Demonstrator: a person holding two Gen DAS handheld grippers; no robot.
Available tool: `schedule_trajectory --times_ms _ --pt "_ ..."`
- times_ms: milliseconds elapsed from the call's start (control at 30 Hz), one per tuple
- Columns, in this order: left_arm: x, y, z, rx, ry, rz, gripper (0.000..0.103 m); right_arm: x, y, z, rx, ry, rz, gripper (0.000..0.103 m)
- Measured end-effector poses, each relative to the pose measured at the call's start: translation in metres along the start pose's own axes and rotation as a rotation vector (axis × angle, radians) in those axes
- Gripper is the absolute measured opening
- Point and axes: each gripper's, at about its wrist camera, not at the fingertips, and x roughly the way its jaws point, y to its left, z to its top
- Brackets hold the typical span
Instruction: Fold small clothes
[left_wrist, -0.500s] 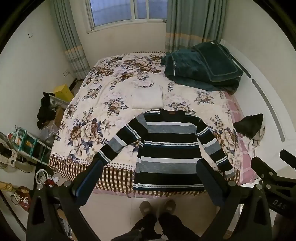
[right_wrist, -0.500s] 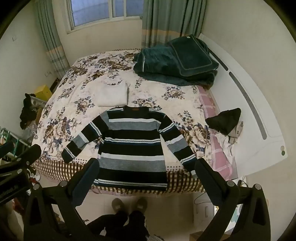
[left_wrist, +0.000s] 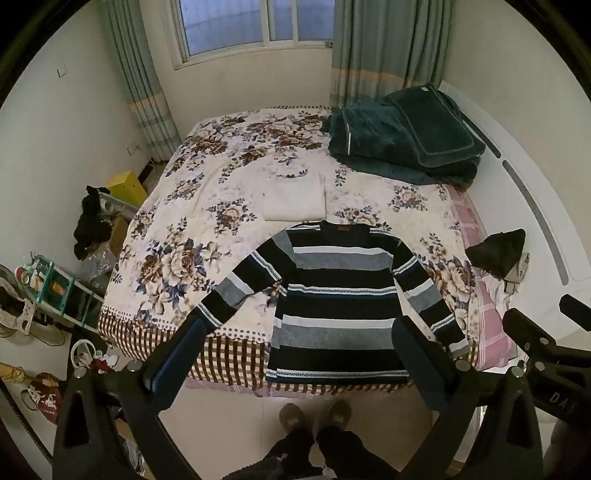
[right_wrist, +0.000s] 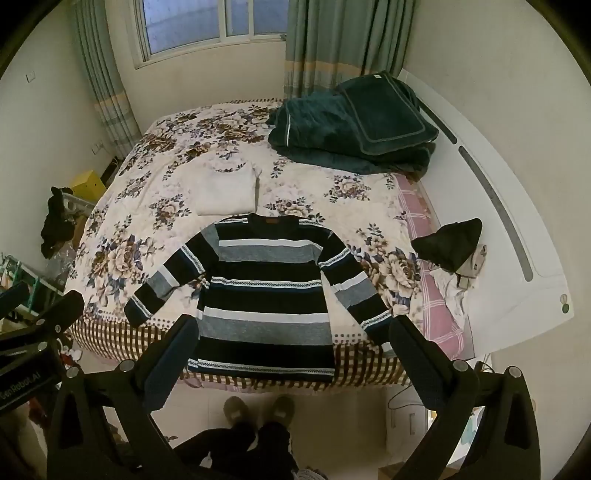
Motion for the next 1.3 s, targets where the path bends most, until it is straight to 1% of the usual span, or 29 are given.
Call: schedule_trajectory --times_ms 367,533,867,933,1267,1300 --pt "0.0 0.001 0.0 -0.002 -0.002 -0.004 0.103 0.001 -0.002 0.0 -0.001 0.006 0.008 0.103" --pt "-0.001 0.0 0.0 -0.002 -0.002 -0.007 0.103 -0.003 0.005 0.01 -0.003 0.008 0.006 0.103" --pt "0.001 -0.003 0.006 -0.001 -0.001 -0.01 0.103 -0.002 0.004 0.009 -0.012 0.006 0.006 0.103" --pt "0.001 -0.001 0.004 -0.004 -0.002 -0.011 0.103 -0.005 0.009 0.015 -0.013 0.008 0.007 0.103" --pt "0.001 -0.001 0.007 -0.007 -0.005 -0.016 0.103 -0.007 0.014 0.016 -0.015 0.005 0.007 0.103" --pt "0.001 -0.007 0.014 -0.008 -0.004 -0.015 0.103 -0.006 0.014 0.015 -0.013 0.005 0.007 0.103"
